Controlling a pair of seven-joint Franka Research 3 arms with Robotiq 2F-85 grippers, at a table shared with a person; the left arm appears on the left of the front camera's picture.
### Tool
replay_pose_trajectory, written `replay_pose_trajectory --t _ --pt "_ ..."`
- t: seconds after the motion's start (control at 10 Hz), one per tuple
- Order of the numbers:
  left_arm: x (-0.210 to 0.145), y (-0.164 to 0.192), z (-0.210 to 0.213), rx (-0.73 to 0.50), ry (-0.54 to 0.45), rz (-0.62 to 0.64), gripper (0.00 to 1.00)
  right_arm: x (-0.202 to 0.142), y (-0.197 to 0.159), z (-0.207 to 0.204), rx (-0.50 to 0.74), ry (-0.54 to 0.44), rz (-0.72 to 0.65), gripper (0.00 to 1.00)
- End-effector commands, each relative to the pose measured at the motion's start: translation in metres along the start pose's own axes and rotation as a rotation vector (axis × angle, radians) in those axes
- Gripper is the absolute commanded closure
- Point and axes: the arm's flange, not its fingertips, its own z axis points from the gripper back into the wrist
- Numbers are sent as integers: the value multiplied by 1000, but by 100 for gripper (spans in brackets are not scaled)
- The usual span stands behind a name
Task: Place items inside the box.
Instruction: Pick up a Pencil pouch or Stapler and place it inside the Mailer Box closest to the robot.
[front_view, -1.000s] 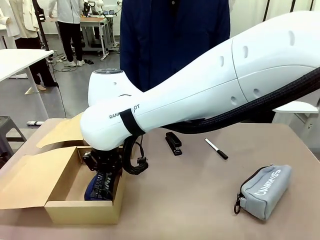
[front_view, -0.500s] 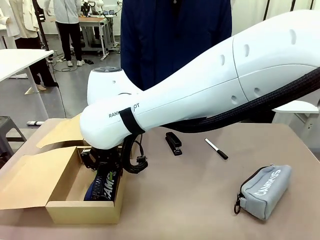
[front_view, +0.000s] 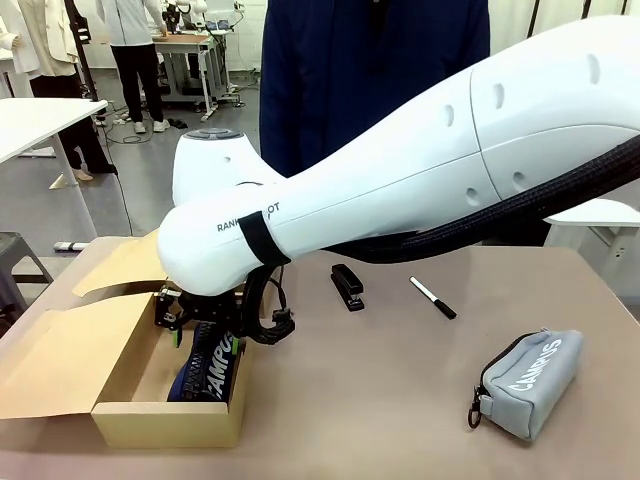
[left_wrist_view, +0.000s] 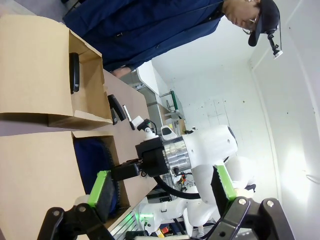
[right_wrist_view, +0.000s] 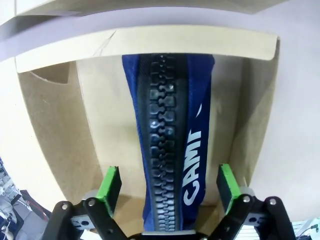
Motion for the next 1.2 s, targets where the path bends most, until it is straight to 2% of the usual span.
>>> replay_pose_trajectory --t 0.0,0.2,0.4,0.5,0.6,0.7,0.8,1.1 --pt "0 -1 0 -19 -7 -21 0 -15 -4 20 2 -47 68 0" --pt "0 -1 0 -19 -7 -21 0 -42 -23 67 41 -36 214 0" --pt "0 -1 0 -19 -7 -21 0 -75 -65 116 3 65 338 0" --pt "0 -1 0 -19 -7 -21 0 -93 -76 122 24 45 367 0" --pt "0 -1 0 -19 -7 -21 0 -59 -20 96 16 -8 271 0" --pt "0 -1 0 -19 -7 -21 0 -59 -20 96 16 -8 271 0" --pt "0 -1 0 -19 -7 -21 0 -86 -45 123 9 9 328 0" --pt "0 -1 0 -19 -7 -21 0 -72 -60 131 94 79 326 0"
